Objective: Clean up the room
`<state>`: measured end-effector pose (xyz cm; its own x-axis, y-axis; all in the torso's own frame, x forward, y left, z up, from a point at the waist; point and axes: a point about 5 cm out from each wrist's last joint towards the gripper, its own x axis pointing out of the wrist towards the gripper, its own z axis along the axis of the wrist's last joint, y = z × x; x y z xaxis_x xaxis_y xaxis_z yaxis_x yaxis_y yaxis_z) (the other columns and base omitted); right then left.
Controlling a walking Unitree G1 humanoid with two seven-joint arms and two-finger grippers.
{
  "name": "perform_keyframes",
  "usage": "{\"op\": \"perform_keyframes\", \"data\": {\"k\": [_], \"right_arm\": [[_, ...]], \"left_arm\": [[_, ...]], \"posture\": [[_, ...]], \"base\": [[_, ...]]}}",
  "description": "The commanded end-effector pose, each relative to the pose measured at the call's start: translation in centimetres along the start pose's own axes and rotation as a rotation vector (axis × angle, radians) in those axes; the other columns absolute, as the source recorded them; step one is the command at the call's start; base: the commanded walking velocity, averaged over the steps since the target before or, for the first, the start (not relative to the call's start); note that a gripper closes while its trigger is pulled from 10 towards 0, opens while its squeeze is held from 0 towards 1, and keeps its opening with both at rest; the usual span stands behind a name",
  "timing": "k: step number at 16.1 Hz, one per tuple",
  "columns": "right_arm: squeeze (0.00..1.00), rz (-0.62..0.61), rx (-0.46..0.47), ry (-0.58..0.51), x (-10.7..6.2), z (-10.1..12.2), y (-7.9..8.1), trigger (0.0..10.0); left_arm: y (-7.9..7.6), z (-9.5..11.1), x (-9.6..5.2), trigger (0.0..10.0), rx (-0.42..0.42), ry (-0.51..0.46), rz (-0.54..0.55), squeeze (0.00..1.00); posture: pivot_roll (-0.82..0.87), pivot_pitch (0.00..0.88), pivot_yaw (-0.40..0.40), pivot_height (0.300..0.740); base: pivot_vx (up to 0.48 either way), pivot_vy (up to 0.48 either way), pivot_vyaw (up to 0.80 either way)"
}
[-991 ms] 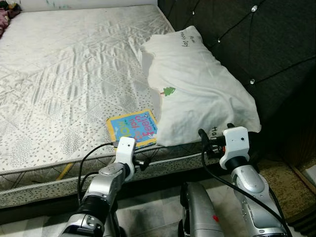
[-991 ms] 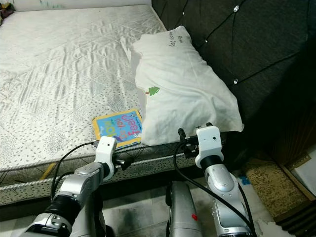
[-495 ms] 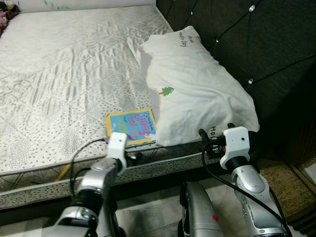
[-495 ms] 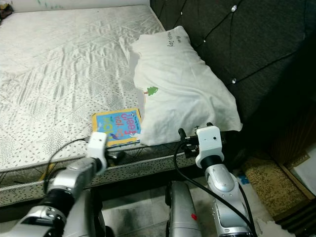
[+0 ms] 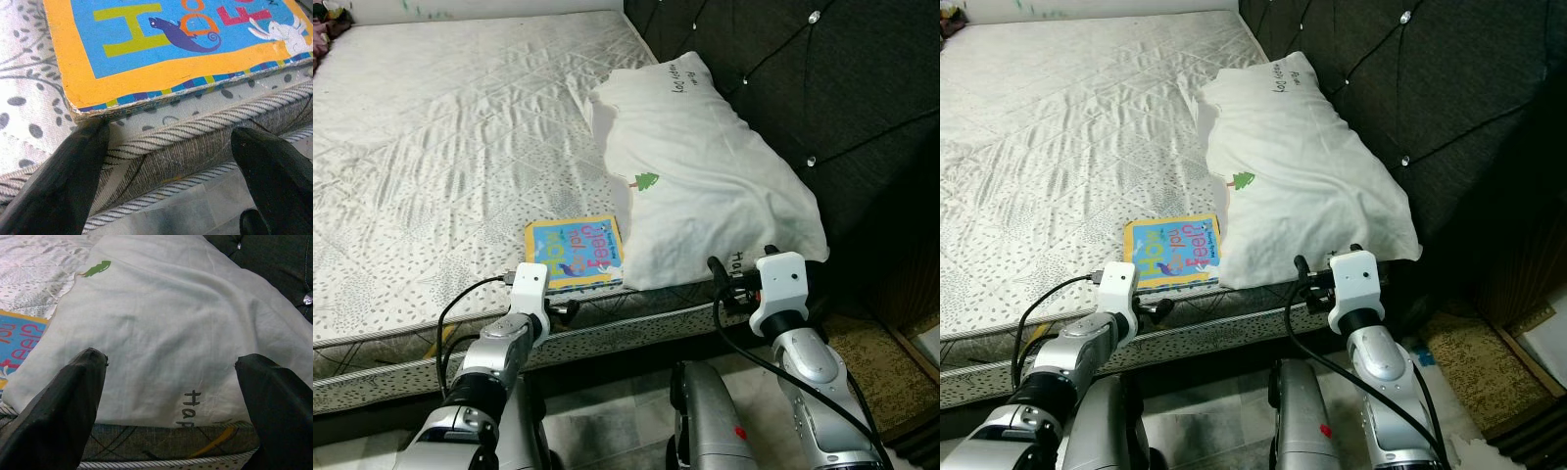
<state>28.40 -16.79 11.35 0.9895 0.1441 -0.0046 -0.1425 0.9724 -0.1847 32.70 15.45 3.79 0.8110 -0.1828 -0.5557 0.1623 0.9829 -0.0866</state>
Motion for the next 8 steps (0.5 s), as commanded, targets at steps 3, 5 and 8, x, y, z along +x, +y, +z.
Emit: {"op": "perform_keyframes", "data": {"k": [3, 5, 8], "right_arm": [[0.00, 0.001, -0.009, -0.002, 0.08, -0.04, -0.16, 10.0], [0.00, 0.002, -0.009, -0.002, 0.04, -0.05, -0.12, 10.0], [0.00, 0.004, -0.010, -0.001, 0.09, -0.07, -0.12, 10.0]], "left_arm": [[0.87, 0.24, -0.04, 10.0, 0.001, -0.004, 0.031, 1.00], [1.28, 0.19, -0.09, 10.0, 0.000, -0.004, 0.041, 1.00], [0.87, 0.38, -0.02, 10.0, -0.003, -0.014, 0.036, 1.00]], "posture": [[-0.13, 0.088, 0.004, 0.536], [-0.13, 0.088, 0.004, 0.536], [-0.12, 0.087, 0.003, 0.536]], "base": [[0.000, 0.000, 0.00], [0.000, 0.000, 0.00], [0.000, 0.000, 0.00]]}}
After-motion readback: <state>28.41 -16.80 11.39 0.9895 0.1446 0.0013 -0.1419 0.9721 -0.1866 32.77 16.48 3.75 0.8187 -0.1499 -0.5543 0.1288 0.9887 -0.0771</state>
